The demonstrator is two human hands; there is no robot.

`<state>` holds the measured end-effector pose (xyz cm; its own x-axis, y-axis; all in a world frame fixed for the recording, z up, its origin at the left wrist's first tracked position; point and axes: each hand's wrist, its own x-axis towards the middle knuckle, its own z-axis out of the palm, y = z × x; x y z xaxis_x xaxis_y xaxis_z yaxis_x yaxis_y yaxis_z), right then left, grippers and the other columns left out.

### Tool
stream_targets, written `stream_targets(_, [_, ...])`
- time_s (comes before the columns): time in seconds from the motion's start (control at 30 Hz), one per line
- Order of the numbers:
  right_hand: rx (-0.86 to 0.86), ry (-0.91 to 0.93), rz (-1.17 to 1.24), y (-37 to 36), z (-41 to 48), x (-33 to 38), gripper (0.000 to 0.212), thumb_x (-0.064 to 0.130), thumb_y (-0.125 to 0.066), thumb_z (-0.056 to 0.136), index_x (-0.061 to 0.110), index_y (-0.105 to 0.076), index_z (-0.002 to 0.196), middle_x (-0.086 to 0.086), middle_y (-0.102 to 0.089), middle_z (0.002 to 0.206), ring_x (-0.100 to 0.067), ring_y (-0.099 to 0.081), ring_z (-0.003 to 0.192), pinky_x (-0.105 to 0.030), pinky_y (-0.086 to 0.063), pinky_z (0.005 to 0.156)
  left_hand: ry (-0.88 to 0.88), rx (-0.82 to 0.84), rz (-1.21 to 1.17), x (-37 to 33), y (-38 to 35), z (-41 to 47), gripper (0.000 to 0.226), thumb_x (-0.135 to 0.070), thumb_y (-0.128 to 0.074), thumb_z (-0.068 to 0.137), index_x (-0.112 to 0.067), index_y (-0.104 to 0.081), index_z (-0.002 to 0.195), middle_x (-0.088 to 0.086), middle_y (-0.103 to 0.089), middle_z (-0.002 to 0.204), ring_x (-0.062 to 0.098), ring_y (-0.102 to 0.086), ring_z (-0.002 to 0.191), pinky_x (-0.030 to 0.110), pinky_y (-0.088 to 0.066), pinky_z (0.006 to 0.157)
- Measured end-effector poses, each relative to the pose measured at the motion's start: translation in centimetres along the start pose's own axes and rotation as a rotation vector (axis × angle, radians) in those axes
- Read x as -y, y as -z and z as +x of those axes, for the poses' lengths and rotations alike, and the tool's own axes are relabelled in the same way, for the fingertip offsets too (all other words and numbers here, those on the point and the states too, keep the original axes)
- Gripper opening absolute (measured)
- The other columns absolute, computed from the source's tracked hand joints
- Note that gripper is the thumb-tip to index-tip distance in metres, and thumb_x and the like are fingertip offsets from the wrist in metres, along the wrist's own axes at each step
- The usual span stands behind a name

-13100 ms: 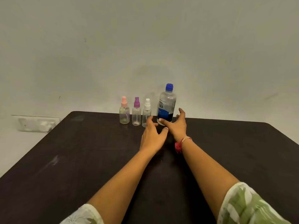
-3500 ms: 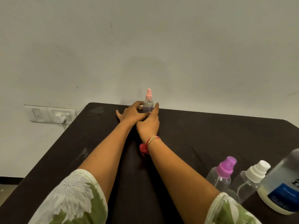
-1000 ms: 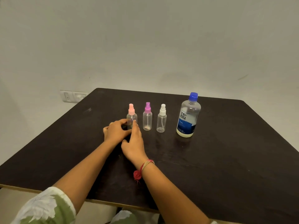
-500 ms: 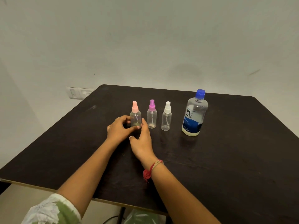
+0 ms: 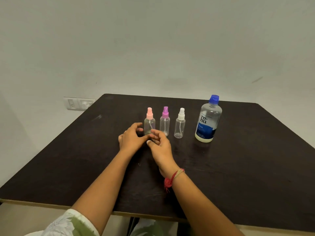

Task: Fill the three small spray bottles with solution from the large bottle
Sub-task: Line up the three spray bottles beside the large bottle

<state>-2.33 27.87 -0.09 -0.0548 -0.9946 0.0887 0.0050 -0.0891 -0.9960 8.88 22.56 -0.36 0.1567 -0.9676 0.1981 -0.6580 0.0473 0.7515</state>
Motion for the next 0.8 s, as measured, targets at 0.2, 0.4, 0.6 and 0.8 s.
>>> stream_targets(0.2, [-0.400,0.451,-0.303,1.6,-0.1,1.5,0.017,0.002,-0.054,0.087,0.014,-0.064,0.095,0.002,-0.061,0.092,-0.005,-0.053,0.076,-0.012,-0.041,0.068,-0.001,-0.089,-0.100,0.0,0.0,-0.1,0.066,-0.046,-0.075,0.075,-0.026,-0.045,0.130,-0.007,-0.057,0.117,0.016,-0.054,0.115,0.043,-0.037,0.100])
stream_targets(0.4, [-0.892,0.458,-0.361,4.2,0.2,2.1,0.034,0.005,-0.061,0.081,0.012,-0.051,0.113,0.000,-0.042,0.109,-0.008,-0.040,0.097,-0.024,-0.035,0.084,-0.319,-0.388,-0.116,-1.2,-0.4,-1.6,0.038,-0.026,-0.073,0.079,-0.016,-0.053,0.111,-0.002,-0.053,0.099,0.015,-0.048,0.098,0.035,-0.036,0.085])
stream_targets(0.6, [-1.001,0.248,-0.370,7.4,1.5,1.8,0.082,0.029,-0.073,0.078,0.022,-0.026,0.145,-0.005,-0.028,0.146,-0.025,-0.030,0.136,-0.050,-0.021,0.111,-0.556,-0.318,-0.174,-2.6,-1.0,-2.7,0.030,-0.014,-0.071,0.081,-0.015,-0.054,0.106,-0.006,-0.050,0.095,0.011,-0.050,0.084,0.030,-0.046,0.074])
stream_targets(0.8, [-0.829,0.063,-0.288,9.9,2.4,0.7,0.116,0.047,-0.079,0.068,0.020,-0.004,0.152,-0.004,-0.018,0.158,-0.022,-0.014,0.146,-0.047,-0.004,0.119,-0.545,-0.006,-0.282,-2.9,-1.7,-3.3,0.031,-0.018,-0.069,0.084,-0.029,-0.050,0.106,-0.009,-0.056,0.081,0.011,-0.056,0.068,0.028,-0.052,0.063])
